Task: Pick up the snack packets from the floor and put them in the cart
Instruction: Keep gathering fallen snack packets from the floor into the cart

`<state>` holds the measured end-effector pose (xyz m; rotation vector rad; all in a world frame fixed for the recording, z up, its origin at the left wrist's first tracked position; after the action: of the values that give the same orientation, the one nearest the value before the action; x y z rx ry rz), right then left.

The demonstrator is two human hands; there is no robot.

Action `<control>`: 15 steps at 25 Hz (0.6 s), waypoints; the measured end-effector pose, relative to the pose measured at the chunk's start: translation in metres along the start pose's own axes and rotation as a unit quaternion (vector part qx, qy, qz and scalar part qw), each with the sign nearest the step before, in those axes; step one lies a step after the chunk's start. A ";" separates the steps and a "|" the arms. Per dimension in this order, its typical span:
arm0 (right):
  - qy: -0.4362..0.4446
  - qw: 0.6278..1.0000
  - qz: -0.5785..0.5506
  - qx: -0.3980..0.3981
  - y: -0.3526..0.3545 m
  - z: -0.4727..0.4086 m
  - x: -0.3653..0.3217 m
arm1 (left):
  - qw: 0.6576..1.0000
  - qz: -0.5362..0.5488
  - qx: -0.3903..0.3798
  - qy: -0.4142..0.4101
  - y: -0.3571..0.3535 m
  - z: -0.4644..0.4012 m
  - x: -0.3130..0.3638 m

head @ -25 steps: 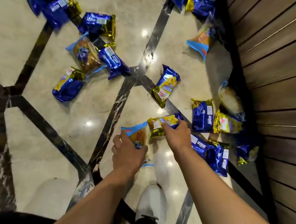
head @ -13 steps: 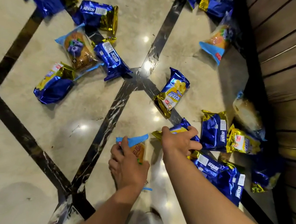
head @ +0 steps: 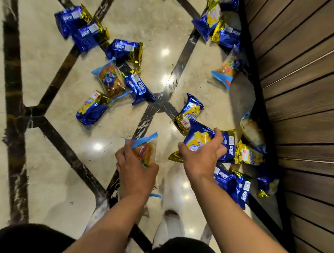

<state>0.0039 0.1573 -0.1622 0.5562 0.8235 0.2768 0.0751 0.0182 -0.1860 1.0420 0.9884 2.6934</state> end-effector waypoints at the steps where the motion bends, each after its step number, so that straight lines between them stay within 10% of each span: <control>1: 0.014 1.000 -0.002 -0.016 0.022 0.027 -0.027 | 1.000 0.003 0.005 -0.009 0.031 0.017 0.025; 15: 0.132 0.966 -0.095 -0.202 0.240 0.392 -0.367 | 0.993 0.094 0.049 -0.043 0.460 0.304 0.282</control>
<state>0.0552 0.0534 0.4148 0.0557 1.0383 0.3362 0.1170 -0.0953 0.4212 1.3203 1.0684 2.7400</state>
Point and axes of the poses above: each hand's wrist, its own z-axis away from the middle knuckle, its own y-axis out of the back of the hand, x = y × z, the point moved 2 cm from there along -z, towards the middle knuckle, and after that the axes turned 2 degrees about -x, right-handed, at the moved point
